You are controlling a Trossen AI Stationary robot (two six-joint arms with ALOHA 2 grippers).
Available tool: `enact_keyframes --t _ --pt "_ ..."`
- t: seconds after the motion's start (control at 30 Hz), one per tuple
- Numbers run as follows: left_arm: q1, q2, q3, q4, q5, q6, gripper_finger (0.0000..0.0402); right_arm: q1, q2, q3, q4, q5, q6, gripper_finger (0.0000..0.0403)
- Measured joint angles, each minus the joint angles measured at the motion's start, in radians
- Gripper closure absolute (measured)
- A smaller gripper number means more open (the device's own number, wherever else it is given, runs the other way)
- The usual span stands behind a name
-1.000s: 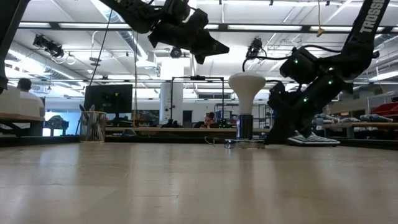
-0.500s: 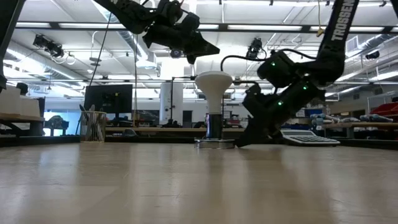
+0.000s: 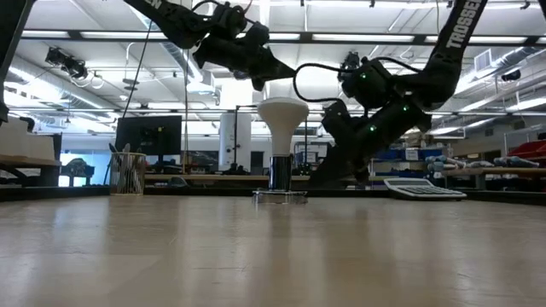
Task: Screw lightbulb
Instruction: Remove the white lightbulb from the silver lamp
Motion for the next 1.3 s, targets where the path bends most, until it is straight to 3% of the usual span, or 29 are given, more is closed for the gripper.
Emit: enact_keyframes --t 0.5,0.8,1.0,1.3 --pt "0.021 0.000 0.000 -0.086 -0.003 0.022 0.0402 0.038 -0.234 0.000 -0.172 -0.020 -0.018 0.0400" --pt "0.060 0.002 0.000 -0.196 -0.003 0.080 0.0402 0.147 -0.331 0.000 -0.083 0.009 -0.010 0.0400" --pt "0.063 0.013 0.000 -0.261 0.005 0.123 0.0402 0.190 -0.302 0.095 -0.046 0.017 -0.052 0.0400" --pt "0.031 0.064 0.000 -0.263 0.051 0.132 0.0402 0.202 -0.178 0.251 -0.199 0.054 -0.102 0.0400"
